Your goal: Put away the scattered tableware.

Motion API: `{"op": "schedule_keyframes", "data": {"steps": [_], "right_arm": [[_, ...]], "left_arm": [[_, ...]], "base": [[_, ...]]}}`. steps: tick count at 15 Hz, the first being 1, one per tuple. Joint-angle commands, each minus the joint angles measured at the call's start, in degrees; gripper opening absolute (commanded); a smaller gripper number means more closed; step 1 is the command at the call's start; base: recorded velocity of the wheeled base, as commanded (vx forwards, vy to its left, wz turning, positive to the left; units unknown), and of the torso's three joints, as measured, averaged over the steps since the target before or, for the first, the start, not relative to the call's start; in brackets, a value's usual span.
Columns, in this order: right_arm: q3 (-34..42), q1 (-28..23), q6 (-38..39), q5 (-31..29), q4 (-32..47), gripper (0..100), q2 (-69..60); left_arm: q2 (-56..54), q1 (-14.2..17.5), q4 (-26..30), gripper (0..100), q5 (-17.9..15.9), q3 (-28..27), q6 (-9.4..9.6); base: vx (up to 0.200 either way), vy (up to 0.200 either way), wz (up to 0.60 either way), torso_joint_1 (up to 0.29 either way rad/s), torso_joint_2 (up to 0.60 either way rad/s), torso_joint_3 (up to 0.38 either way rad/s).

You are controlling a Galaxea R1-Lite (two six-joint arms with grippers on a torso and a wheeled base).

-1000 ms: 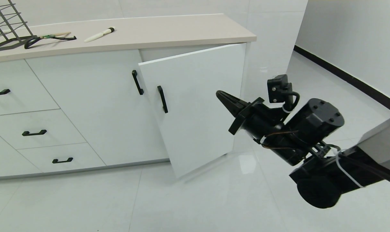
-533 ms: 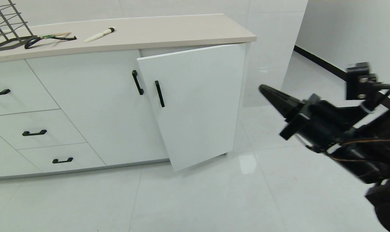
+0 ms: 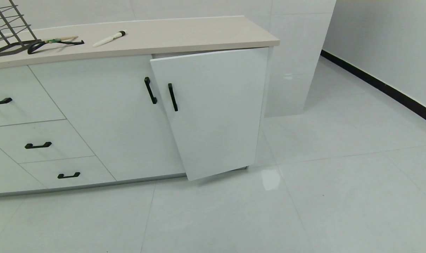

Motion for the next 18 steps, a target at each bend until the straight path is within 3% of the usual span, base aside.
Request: {"op": "schedule_keyframes", "data": {"steps": [1,2,5,6,7,14,17,18], "right_arm": [[4.0,-4.6,-5.5,-0.1,34.2,0,-34.5],[4.2,-4.6,-6.5,-1.8,34.7,0,-34.8],[4.2,-5.5,-6.5,-23.7,54.9,0,-34.9],[4.2,-7.6,-6.5,-27.7,58.1,0,-35.0],[4.2,-13.5,-6.7,-27.3,61.1,0,-39.5],[4.2,-12.8,-6.4,-27.5,60.8,0,-39.6],[4.2,-12.8,-10.5,-28.6,60.6,0,-39.4],[4.2,-12.3,-9.6,-25.4,60.7,0,-39.7]], "left_arm": [[0.0,0.0,-0.1,100,0.5,0.0,-0.28],[0.0,0.0,-0.1,100,0.9,0.0,-0.46],[0.0,0.0,-0.1,100,1.0,0.0,-0.46],[0.0,0.0,-0.1,100,1.0,0.0,-0.55],[0.0,0.0,-0.1,100,1.0,0.0,-0.55],[0.0,0.0,-0.1,100,1.0,0.0,0.07],[0.0,0.0,0.0,100,1.0,0.0,-0.19],[0.0,0.0,0.0,100,1.0,0.0,-0.19]], "base": [[0.0,0.0,0.0,0.0,0.0,0.0],[0.0,0.0,0.0,0.0,0.0,0.0],[0.0,0.0,0.0,0.0,0.0,0.0],[0.0,0.0,0.0,0.0,0.0,0.0],[0.0,0.0,0.0,0.0,0.0,0.0],[0.0,0.0,0.0,0.0,0.0,0.0],[0.0,0.0,0.0,0.0,0.0,0.0],[0.0,0.0,0.0,0.0,0.0,0.0]]}}
